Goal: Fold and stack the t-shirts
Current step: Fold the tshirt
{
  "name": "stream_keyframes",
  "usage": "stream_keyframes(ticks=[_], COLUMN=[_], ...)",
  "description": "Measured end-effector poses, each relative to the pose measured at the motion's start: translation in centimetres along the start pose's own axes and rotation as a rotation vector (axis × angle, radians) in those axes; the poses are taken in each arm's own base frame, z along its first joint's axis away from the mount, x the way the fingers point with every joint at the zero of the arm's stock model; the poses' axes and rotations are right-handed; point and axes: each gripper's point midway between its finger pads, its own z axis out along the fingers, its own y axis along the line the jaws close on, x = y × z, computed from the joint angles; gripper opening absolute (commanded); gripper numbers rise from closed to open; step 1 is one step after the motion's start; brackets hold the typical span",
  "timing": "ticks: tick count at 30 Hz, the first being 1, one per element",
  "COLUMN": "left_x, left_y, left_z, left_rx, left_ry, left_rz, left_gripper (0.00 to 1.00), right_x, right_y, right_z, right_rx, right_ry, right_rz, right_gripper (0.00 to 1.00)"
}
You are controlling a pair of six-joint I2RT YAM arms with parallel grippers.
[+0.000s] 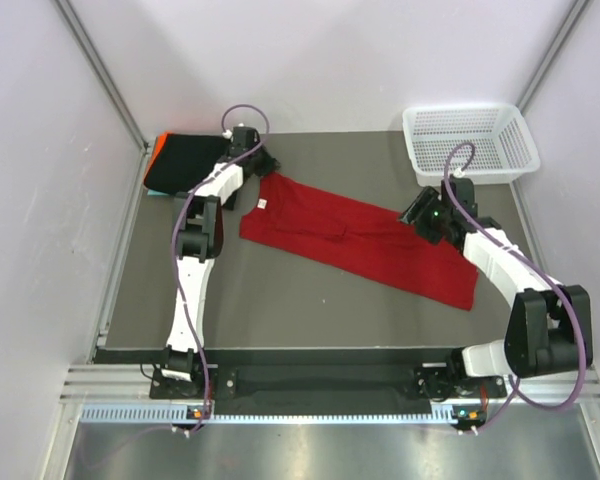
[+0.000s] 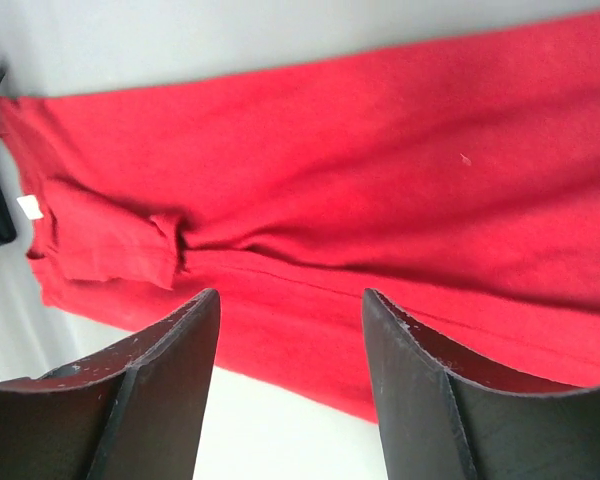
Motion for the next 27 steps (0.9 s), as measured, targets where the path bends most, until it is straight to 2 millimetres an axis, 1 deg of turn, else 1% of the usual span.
stream_keyframes(ticks=[1,2,4,5,6,7,8,11,14,16,17,19,20,21,24,25,26,27], left_x=[-0.3,-1.1,-2.1,-2.5,-2.7,-2.7,-2.8,-2.5,-1.7,-1.7,-1.9,-2.9,-3.5,-4.1,-5.7,-6.1,-6.0,-5.4], left_y=[-0.3,-1.2,-2.3,-3.0,-3.2,-3.4,-3.8,-4.1,-3.3,-3.2,-3.4,-4.5,-5.1,-5.7,-6.8,-7.0,-6.7,-6.2], left_z=[0.4,2.2,4.0,4.6,5.1,5.4,5.4,4.8,2.9,0.8,-0.5,-4.1,-6.3,-8.5,-15.6,-18.0,-19.8,-21.9], left_rx=[0.016,0.079,0.158,0.2,0.228,0.262,0.294,0.332,0.297,0.264,0.25,0.22,0.196,0.174,0.086,0.065,0.042,0.012], left_ry=[-0.012,-0.044,-0.084,-0.095,-0.103,-0.099,-0.091,-0.054,-0.004,0.012,0.013,-0.003,-0.017,-0.041,-0.123,-0.159,-0.179,-0.191], left_rz=[-0.013,-0.07,-0.127,-0.152,-0.179,-0.21,-0.236,-0.269,-0.264,-0.232,-0.204,-0.149,-0.122,-0.094,-0.036,-0.017,-0.009,-0.001], left_gripper=[0.0,0.0,0.04,0.07,0.14,0.16,0.18,0.26,0.3,0.31,0.32,0.34,0.39,0.41,0.42,0.42,0.42,0.42], right_x=[-0.1,-0.1,-0.1,-0.1,0.0,0.1,0.2,0.4,0.5,0.6,0.8,1.5,2.0,2.7,4.7,5.0,5.1,5.1], right_y=[0.3,0.6,1.1,1.3,1.4,1.6,1.7,2.3,3.1,3.4,3.6,3.8,4.0,4.1,4.5,4.7,4.9,5.3], right_z=[0.2,0.5,1.2,1.5,1.9,2.3,2.6,3.4,3.6,3.4,3.3,3.0,2.7,2.2,0.2,-0.4,-0.9,-1.7], right_rx=[-0.006,-0.014,-0.023,-0.026,-0.03,-0.033,-0.037,-0.043,-0.054,-0.063,-0.068,-0.071,-0.079,-0.088,-0.122,-0.134,-0.145,-0.162], right_ry=[-0.001,0.0,0.008,0.011,0.014,0.022,0.027,0.046,0.049,0.052,0.057,0.072,0.076,0.083,0.099,0.1,0.098,0.092], right_rz=[-0.004,-0.01,-0.023,-0.027,-0.033,-0.041,-0.048,-0.072,-0.106,-0.123,-0.133,-0.145,-0.154,-0.162,-0.188,-0.193,-0.196,-0.199], right_gripper=[0.59,0.59,0.6,0.6,0.6,0.6,0.6,0.6,0.61,0.61,0.61,0.61,0.61,0.61,0.62,0.62,0.62,0.62])
